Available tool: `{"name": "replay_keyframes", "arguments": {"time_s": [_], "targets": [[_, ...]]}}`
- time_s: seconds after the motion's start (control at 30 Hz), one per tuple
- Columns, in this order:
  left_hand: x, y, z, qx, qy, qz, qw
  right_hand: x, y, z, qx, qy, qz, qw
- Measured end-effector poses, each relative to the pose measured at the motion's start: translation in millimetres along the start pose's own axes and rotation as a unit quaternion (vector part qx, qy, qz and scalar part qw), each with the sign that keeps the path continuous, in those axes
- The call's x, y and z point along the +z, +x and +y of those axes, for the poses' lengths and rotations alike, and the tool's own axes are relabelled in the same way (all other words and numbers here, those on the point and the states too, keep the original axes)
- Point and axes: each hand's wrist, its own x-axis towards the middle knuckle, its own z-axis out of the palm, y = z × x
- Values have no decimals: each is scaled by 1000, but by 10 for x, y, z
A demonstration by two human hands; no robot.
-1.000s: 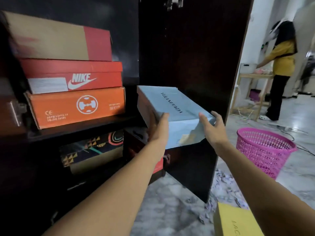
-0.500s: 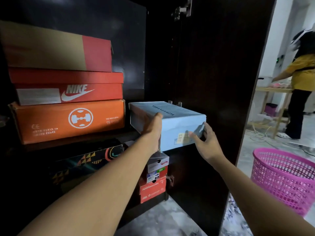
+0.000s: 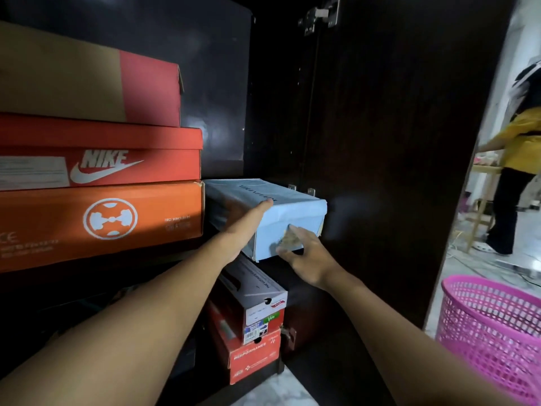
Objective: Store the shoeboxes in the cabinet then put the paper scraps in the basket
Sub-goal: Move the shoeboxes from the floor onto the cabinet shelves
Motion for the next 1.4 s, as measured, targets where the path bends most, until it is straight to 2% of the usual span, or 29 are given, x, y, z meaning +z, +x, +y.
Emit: {"name": "replay_keyframes", "arguments": {"time_s": [0.1, 0.23, 0.33, 0.7, 0.87, 0.93, 1.07, 1.2, 1.3, 1.4], "targets": [[-163, -198, -32, 86, 46, 24, 995, 168, 108, -16, -7, 17, 42, 999], [-218, 10, -182, 168, 76, 76, 980, 426, 208, -35, -27, 15, 103, 994], [-239, 217, -149, 165, 80, 95, 978, 592, 360, -93, -31, -12, 119, 992], [-271, 601, -250, 175, 82, 156, 969, 817, 819, -147, -14, -32, 91, 995], [-193, 560, -233, 154, 36, 160, 974, 661, 696, -115, -12, -56, 59, 997], [-112, 511, -216, 144, 6, 166, 976, 563, 573, -94, -3, -38, 75, 996], [129, 195, -252, 176, -17, 177, 968, 323, 112, 1, 20, -20, 104, 994], [357, -305, -359, 127, 24, 124, 984, 43, -644, 131, 55, -47, 130, 989], [569, -735, -520, 128, 39, -1, 991, -155, -1332, 213, 85, -69, 145, 983], [824, -1281, -747, 126, 82, -125, 981, -298, -2017, 397, 126, -64, 159, 977]]}}
